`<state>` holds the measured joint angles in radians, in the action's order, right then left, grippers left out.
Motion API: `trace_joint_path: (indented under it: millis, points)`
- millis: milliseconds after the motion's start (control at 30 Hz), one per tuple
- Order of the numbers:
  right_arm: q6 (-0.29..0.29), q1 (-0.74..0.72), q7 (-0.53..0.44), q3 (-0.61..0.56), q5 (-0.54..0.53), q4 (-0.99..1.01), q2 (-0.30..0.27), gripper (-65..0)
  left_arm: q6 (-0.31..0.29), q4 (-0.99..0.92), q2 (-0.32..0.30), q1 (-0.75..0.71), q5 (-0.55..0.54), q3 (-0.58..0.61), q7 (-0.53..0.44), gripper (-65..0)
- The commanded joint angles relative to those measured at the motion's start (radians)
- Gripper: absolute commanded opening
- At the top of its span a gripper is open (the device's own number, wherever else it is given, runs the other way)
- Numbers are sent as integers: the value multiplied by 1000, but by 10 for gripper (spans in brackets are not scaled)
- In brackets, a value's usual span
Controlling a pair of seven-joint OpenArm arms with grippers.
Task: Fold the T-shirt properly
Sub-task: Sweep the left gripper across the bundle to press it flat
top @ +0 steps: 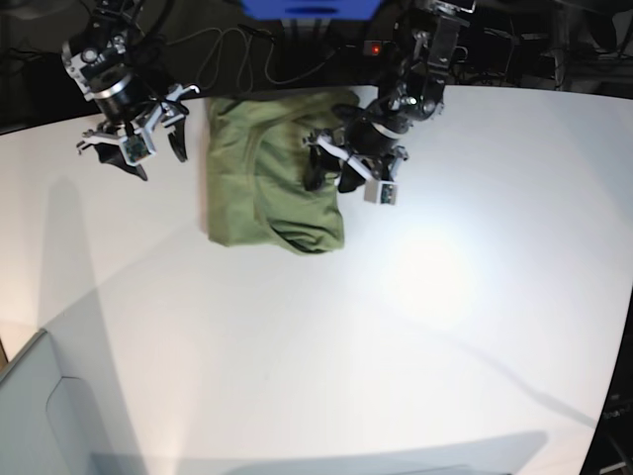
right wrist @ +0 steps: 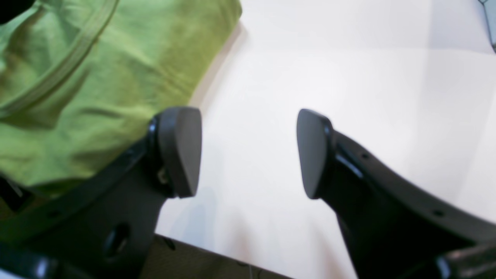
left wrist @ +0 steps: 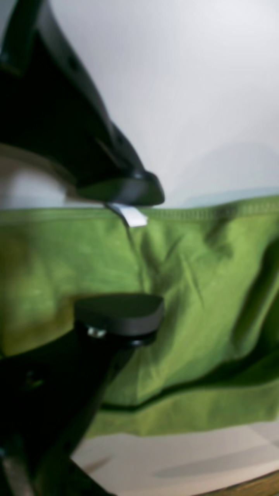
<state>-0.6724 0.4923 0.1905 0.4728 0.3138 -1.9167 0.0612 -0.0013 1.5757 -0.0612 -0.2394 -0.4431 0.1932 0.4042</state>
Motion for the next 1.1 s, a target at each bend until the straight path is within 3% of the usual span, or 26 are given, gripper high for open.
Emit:
trace_joint_path:
  millis: [0,300,667,867,1067]
  points:
    - [4,3,-26,2,-12,-16,-4,-281,7,-10,4,2,2,1,14,-297]
    - [4,-7,-26,-1,-11,-17,-1,-281,2,-97,8,31,2,110,14,-315]
    - [4,-10,-26,2,-11,-20,-4,-281,1,-126,8,99,8,128,15,-650]
    - [4,-10,-26,27,-12,-20,-4,-282,1,-263,-15,217,10,199,15,-650]
    - [4,-10,-27,82,-14,-20,-4,-281,-1,-374,-78,418,10,472,12,-650]
